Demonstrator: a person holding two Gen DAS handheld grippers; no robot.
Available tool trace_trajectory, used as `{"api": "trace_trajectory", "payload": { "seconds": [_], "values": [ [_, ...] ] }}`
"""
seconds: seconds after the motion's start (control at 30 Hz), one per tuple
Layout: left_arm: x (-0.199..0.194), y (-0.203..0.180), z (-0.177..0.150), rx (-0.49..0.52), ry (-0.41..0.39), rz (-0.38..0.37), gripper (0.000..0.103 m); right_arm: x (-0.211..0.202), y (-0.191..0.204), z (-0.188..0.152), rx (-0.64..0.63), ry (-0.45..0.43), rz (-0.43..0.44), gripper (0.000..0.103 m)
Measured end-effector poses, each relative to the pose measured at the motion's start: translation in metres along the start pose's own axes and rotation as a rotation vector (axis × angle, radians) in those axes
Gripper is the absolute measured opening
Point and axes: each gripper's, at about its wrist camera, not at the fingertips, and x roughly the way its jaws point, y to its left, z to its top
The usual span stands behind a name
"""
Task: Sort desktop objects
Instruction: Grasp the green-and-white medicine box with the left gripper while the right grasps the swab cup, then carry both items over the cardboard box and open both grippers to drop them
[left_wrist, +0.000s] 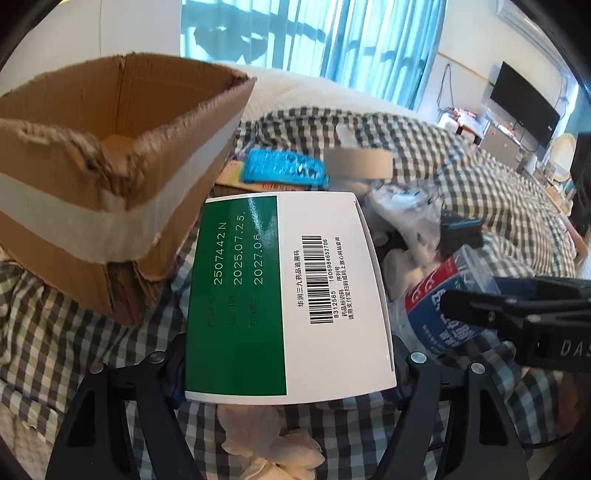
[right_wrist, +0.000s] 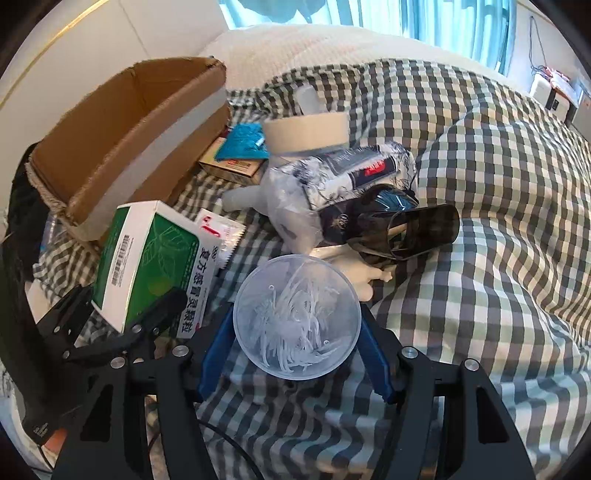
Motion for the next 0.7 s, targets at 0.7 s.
{"api": "trace_trajectory", "payload": {
  "seconds": [0.7],
  "values": [
    [-0.130,0.013,0.054,0.022,-0.313,-0.136,0.078,-0.129,0.073,0.005,-0.051,-0.399,-0.028,0.062]
  ]
}}
